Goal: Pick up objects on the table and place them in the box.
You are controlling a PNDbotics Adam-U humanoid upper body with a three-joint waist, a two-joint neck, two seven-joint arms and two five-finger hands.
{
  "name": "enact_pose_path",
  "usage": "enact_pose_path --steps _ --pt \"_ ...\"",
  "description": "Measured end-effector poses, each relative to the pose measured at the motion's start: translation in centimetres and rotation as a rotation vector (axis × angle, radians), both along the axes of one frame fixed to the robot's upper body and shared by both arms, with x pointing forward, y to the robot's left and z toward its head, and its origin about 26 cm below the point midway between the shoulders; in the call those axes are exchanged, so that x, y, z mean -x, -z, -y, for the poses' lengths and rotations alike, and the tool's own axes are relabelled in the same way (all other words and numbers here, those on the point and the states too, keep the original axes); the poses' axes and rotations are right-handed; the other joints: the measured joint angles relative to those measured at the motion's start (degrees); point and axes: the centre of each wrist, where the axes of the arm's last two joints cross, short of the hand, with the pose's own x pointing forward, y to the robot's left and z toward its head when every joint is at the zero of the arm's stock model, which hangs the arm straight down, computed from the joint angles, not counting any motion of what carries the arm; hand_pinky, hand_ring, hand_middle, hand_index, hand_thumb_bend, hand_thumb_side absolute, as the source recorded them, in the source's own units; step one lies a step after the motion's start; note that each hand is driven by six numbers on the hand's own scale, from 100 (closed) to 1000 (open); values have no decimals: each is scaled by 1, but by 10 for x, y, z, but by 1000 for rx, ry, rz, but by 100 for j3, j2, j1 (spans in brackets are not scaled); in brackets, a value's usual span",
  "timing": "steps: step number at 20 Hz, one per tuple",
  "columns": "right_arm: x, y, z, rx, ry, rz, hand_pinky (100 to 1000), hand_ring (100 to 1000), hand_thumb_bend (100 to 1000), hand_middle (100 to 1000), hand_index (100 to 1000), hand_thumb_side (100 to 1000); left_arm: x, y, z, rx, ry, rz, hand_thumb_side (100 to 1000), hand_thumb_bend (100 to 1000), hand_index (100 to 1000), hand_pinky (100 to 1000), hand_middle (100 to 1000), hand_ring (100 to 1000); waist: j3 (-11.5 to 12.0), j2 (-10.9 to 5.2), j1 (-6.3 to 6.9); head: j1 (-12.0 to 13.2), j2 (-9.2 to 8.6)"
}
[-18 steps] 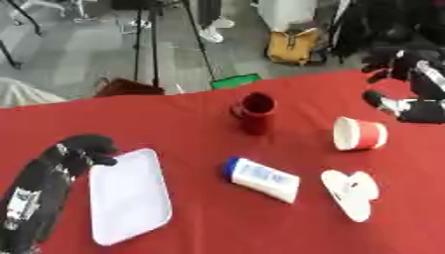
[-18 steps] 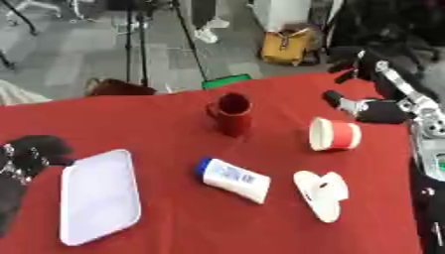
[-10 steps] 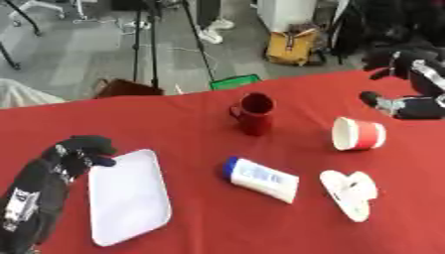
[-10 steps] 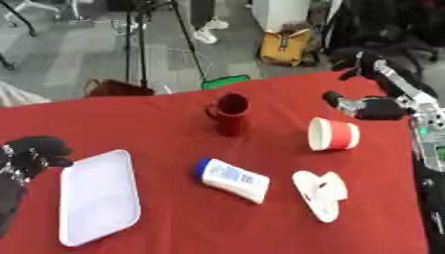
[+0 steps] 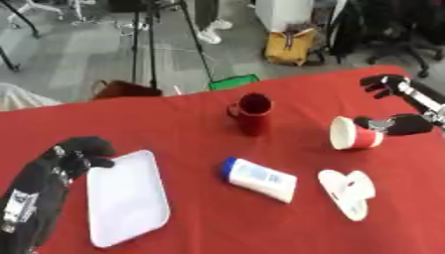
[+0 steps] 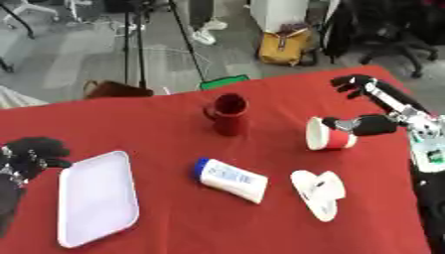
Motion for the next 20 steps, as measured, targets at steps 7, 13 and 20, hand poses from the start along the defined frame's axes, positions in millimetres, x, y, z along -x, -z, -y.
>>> enact_pose_path --steps 7,13,20 --pt "-4 16 0 127 13 -48 799 856 546 853 906 387 0 0 0 -2 2 1 989 434 818 706 712 739 6 0 -1 -3 1" --pt "-7 28 -3 229 -4 -76 808 862 548 858 903 376 0 0 0 -3 4 1 991 431 819 706 710 732 11 0 -2 -8 2" --pt "-13 30 -8 344 -33 -73 821 871 540 865 900 359 0 0 0 -6 9 3 993 428 820 705 709 725 19 0 -2 -39 2"
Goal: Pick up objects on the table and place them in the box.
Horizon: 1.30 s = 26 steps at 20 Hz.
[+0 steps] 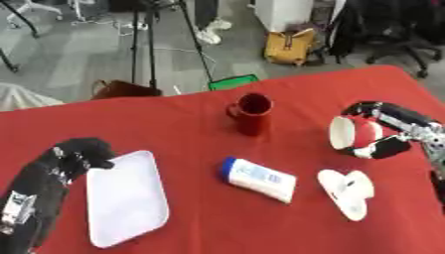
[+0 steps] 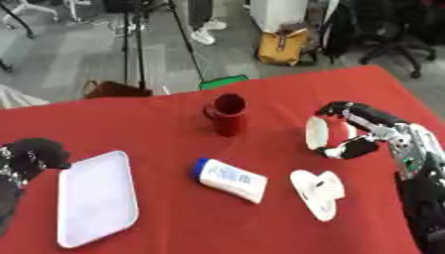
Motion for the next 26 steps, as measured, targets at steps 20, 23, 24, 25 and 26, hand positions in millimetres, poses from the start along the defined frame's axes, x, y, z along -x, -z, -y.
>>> enact_pose_path --steps 20,23,24,25,26 --pt "-8 5 0 242 -118 24 833 876 531 876 893 343 0 0 0 -3 5 2 996 422 822 704 708 714 35 0 -5 -59 1" --pt "-7 4 3 254 -112 48 749 814 448 852 888 163 0 0 0 -3 5 2 997 422 822 703 709 713 37 0 -11 -61 1" --pt "-7 3 5 255 -104 59 749 814 448 852 888 163 0 0 0 -3 5 2 997 422 822 703 709 713 37 0 -15 -62 1" --pt "-6 3 7 256 -93 72 640 728 370 801 880 100 0 0 0 -3 5 2 997 422 822 703 709 713 37 0 -16 -62 0" --pt "-6 2 8 250 -80 89 640 728 370 801 880 100 0 0 0 -3 5 1 997 422 822 703 709 713 37 0 -16 -64 0"
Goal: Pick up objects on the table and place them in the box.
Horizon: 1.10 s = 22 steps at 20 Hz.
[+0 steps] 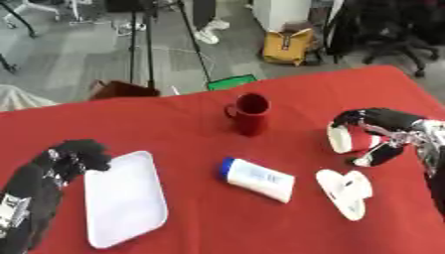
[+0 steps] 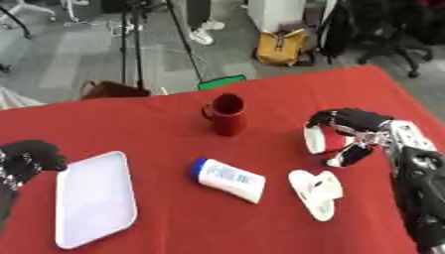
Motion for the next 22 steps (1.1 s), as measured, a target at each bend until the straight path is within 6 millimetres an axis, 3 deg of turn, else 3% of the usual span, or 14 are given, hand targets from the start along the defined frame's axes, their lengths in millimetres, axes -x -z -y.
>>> enact_pose_path --steps 1,2,3,4,5,12,22 --pt "0 0 1 -8 13 18 536 625 341 752 869 100 0 0 0 0 0 0 998 420 822 703 710 713 -1 0 0 -1 -1" --pt "1 0 2 -17 27 41 536 625 341 752 869 100 0 0 0 0 0 0 998 420 822 703 710 713 -2 0 0 -2 -1" --pt "1 0 2 -27 42 65 446 558 333 692 856 100 0 0 0 0 0 0 997 420 822 703 710 713 -2 0 1 -3 -1" --pt "1 0 3 -40 58 93 446 558 333 692 856 100 0 0 0 0 0 0 997 420 822 703 710 713 -2 0 2 -4 -1" --pt "1 -1 4 -51 74 122 367 516 339 645 849 100 0 0 0 0 0 0 997 420 823 703 710 713 -2 0 3 -5 -2" --pt "2 0 5 -99 149 295 300 485 335 624 841 100 0 0 0 0 0 0 997 420 823 703 711 713 1 0 14 -43 -5" --pt "8 23 8 -180 128 328 249 443 274 583 851 100 0 0 1 -1 3 0 997 419 823 703 713 714 1 0 19 -47 -9"
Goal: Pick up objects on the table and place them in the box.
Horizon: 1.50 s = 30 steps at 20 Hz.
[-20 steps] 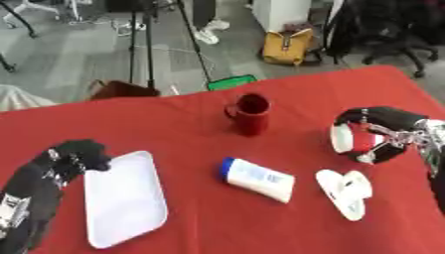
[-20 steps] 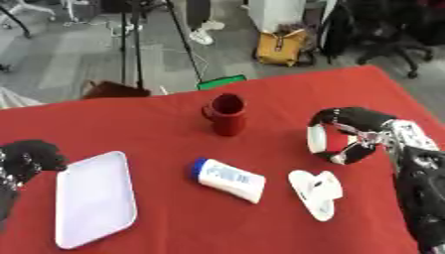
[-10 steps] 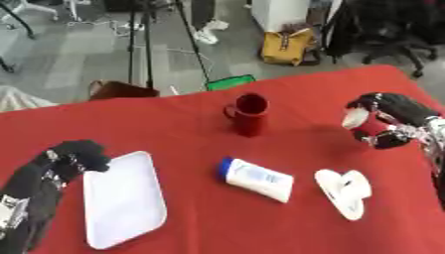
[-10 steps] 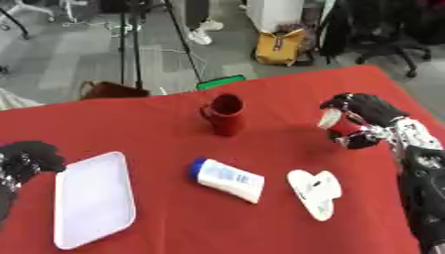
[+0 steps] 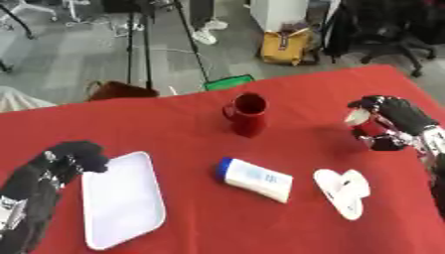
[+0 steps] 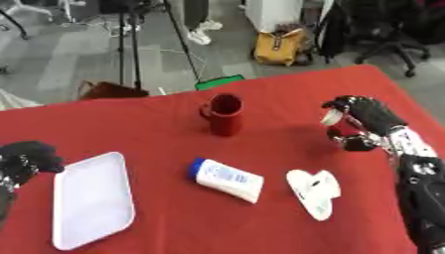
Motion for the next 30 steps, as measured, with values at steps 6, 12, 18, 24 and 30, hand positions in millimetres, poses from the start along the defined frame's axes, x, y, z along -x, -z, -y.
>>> enact_pose_path --steps 6,12,18,24,30 --pt "-2 -10 -9 -158 -139 28 257 433 234 562 857 100 0 0 1 -1 3 0 998 417 824 702 714 715 -11 0 12 -7 -39" --pt "-11 -37 -45 -310 -331 61 247 427 210 547 863 100 0 0 1 0 5 1 998 418 824 702 715 716 -9 0 20 -37 -68" --pt "-18 -63 -105 -457 -513 12 243 424 205 543 865 100 0 0 1 -1 12 -2 998 417 824 702 716 716 0 0 38 -72 -96" --pt "-19 -82 -174 -569 -664 -114 240 420 208 541 866 100 0 1 3 -1 22 -6 1000 414 824 702 717 717 30 -1 75 -138 -138" --pt "-15 -78 -240 -641 -770 -255 234 412 189 534 867 100 0 1 5 -1 41 -7 1000 412 824 702 720 721 140 -1 123 -217 -170"
